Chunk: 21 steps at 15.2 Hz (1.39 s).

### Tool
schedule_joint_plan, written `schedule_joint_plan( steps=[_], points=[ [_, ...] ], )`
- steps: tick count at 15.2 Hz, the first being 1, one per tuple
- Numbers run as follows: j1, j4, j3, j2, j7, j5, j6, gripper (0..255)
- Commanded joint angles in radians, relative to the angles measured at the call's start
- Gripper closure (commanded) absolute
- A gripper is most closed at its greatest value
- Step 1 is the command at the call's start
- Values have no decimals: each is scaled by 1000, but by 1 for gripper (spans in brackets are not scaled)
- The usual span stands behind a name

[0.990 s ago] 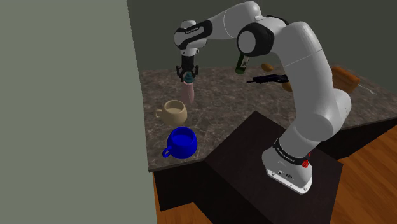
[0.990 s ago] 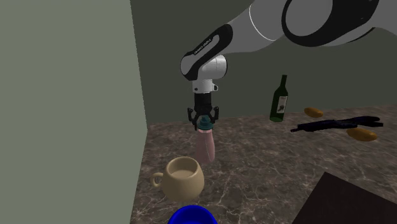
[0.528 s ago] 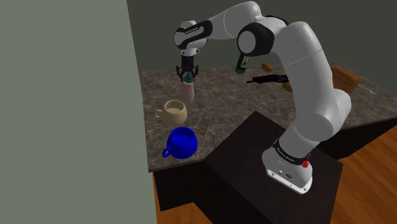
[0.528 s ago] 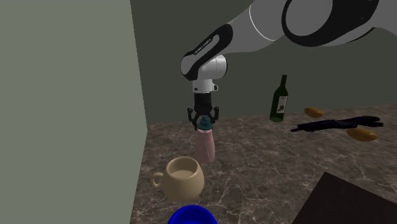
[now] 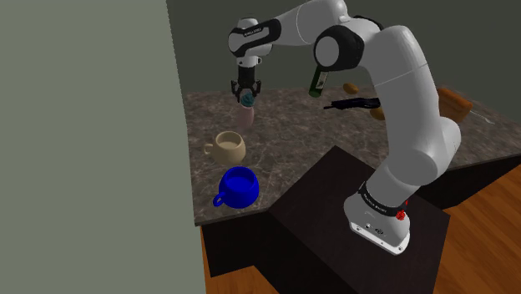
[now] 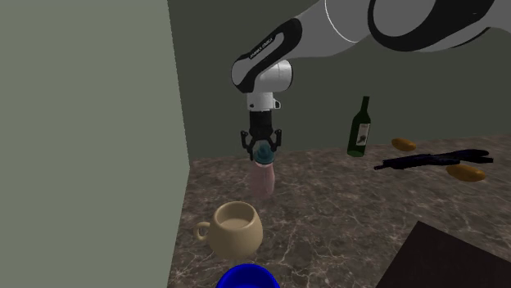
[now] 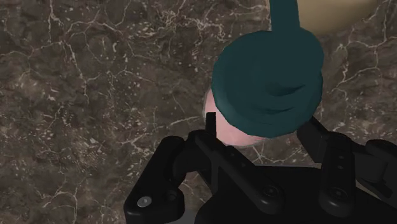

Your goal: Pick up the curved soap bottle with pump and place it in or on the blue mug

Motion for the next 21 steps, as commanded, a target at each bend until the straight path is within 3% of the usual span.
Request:
schedule_joint_plan(
  steps=[1, 21],
  points=[
    [0, -5, -1, -19, 0, -1, -15, 255],
    [-4, 117, -6, -107, 22, -11, -223, 255]
  ],
)
